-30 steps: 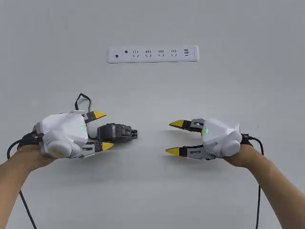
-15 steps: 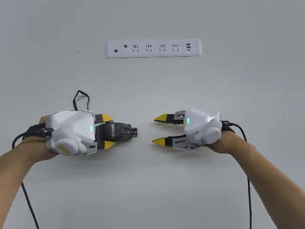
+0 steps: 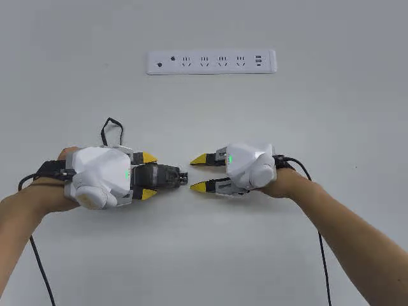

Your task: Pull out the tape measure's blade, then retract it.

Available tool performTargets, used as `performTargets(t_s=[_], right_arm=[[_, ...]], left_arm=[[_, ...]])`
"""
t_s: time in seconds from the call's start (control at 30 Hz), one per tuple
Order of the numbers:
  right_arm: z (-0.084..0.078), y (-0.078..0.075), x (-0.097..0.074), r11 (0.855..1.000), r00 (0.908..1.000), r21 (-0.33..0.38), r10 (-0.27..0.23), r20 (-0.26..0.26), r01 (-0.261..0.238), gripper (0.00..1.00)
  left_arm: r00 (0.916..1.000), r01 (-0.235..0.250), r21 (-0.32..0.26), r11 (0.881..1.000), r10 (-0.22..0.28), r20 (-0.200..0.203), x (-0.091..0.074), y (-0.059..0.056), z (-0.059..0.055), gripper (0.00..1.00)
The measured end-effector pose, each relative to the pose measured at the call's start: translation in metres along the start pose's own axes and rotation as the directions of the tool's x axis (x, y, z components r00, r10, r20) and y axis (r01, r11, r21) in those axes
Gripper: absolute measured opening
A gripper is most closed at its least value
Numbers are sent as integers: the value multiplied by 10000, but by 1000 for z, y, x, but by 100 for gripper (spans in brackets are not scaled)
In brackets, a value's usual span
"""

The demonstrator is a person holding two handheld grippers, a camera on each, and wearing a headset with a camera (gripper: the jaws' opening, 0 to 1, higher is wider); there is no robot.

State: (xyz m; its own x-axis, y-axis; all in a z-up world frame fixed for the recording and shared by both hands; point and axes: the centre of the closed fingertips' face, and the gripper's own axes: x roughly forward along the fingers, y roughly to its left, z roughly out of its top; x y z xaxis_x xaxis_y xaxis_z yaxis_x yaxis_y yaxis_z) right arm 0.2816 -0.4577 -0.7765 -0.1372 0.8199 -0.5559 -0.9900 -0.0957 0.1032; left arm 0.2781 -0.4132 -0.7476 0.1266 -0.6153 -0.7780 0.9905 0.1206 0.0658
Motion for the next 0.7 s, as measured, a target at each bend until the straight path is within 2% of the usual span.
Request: performTargets(t_s=[0.17,0.23,0.53,0.7], right_arm=[[0,4,10,9998,9999,-117,129,-78,-130,21],[-2,3,12,9997,9999,-239,31,-166,-35,18],[-2,2,12,9995,10000,-309,-47,-37,45,14],[-2,2,12,9990,9998,-435,-44,-180,36,12]], left_arm=[[9999,-70,-158,9999,71,76,-1,1,0,31],[9999,-80,-192,9998,82,109,-1,1,0,31],[9996,-184,-349,9992,191,197,-1,1,-3,30],[9996,-217,-409,9989,225,188,-1,2,-4,30]])
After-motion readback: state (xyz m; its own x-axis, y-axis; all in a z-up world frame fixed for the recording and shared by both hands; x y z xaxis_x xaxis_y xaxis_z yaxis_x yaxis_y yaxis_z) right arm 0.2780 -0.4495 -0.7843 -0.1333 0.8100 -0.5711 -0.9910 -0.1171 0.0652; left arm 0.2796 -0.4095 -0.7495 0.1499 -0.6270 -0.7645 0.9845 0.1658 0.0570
